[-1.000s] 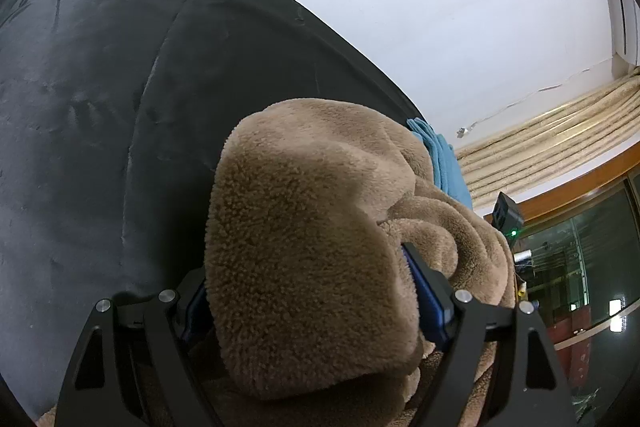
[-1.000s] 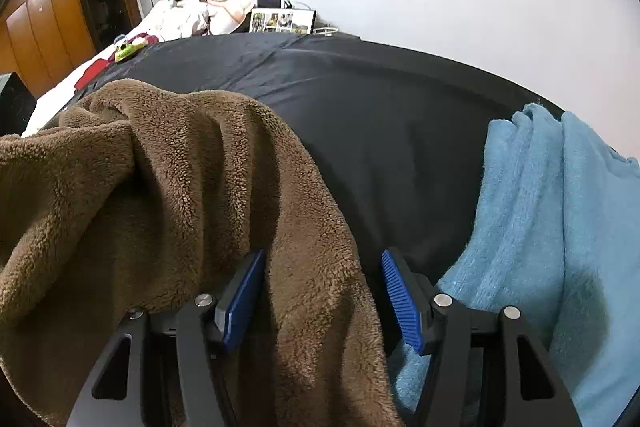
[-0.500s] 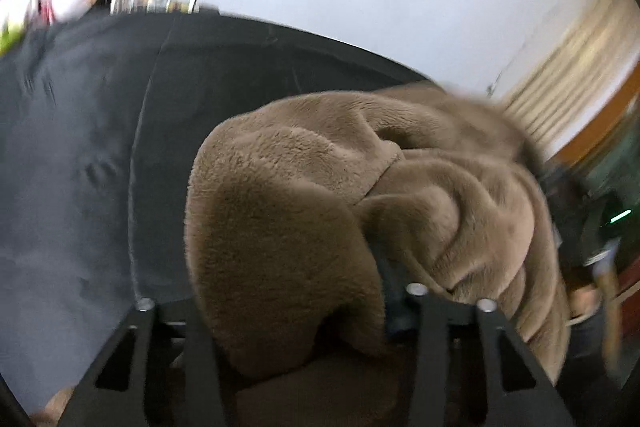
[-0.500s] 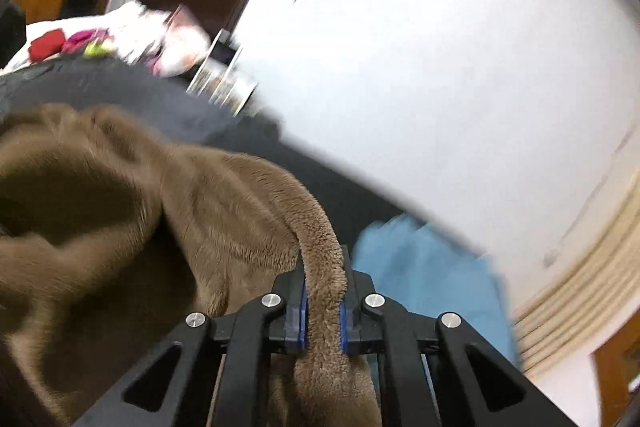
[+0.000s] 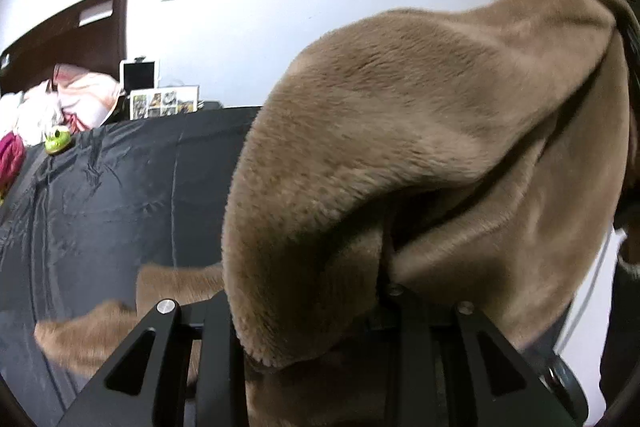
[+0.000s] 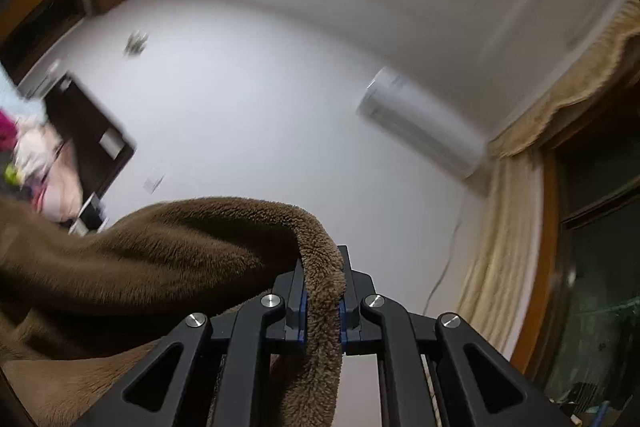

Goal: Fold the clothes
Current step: 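Grasp the fleece edge with the right gripper and lift it up, then raise the fleece high with the right gripper while the left gripper grasps it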

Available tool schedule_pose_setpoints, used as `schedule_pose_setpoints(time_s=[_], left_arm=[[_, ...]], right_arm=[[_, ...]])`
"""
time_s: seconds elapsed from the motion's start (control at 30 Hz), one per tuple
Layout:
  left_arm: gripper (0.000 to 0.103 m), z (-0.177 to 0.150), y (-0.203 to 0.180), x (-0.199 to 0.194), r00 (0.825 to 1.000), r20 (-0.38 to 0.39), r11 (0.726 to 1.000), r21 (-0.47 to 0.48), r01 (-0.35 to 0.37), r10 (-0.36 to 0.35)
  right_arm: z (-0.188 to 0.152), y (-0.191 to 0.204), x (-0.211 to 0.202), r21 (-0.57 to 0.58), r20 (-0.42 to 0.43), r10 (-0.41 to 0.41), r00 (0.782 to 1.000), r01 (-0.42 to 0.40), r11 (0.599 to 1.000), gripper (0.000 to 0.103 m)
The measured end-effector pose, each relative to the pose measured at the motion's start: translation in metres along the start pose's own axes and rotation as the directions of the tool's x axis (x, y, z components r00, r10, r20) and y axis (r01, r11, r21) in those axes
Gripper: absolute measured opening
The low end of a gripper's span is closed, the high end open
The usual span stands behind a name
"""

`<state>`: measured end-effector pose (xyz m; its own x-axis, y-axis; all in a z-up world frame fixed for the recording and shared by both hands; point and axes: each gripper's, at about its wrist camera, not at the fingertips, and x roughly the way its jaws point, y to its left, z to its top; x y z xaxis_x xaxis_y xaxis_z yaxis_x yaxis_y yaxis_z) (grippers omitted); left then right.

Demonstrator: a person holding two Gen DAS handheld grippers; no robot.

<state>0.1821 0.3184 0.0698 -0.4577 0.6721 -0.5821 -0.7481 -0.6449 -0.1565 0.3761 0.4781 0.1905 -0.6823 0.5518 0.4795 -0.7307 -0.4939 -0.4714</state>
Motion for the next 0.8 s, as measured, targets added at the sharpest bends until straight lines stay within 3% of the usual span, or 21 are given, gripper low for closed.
schedule_pose_setpoints(time_s=[0.37, 0.5, 0.73, 0.8], left_arm=[[0.035, -0.067, -0.045, -0.077, 0.99, 0.015, 0.974, 0.181, 0.134, -0.139], [0.039, -0.066, -0.058, -0.084, 0.975, 0.013, 0.955, 0.206, 0.215, -0.223], [0.04, -0.04, -0.07, -0.061, 0.934, -0.008, 0.925, 0.132, 0.355, -0.357], [0.031, -0.031, -0.072, -0.052, 0.923, -0.032, 0.918, 0.103, 0.384, -0.383]], right_arm=[[0.048, -0.041, -0.041, 0.154, 0.115, -0.082, 0.99, 0.063, 0.986, 0.011], [0.06, -0.058, -0.048, 0.202, 0.144, -0.098, 0.985, 0.067, 0.977, 0.011], [0.072, -0.082, -0.051, 0.255, 0.167, -0.124, 0.978, 0.079, 0.964, 0.011], [0.073, -0.087, -0.047, 0.257, 0.162, -0.13, 0.978, 0.086, 0.963, 0.011]])
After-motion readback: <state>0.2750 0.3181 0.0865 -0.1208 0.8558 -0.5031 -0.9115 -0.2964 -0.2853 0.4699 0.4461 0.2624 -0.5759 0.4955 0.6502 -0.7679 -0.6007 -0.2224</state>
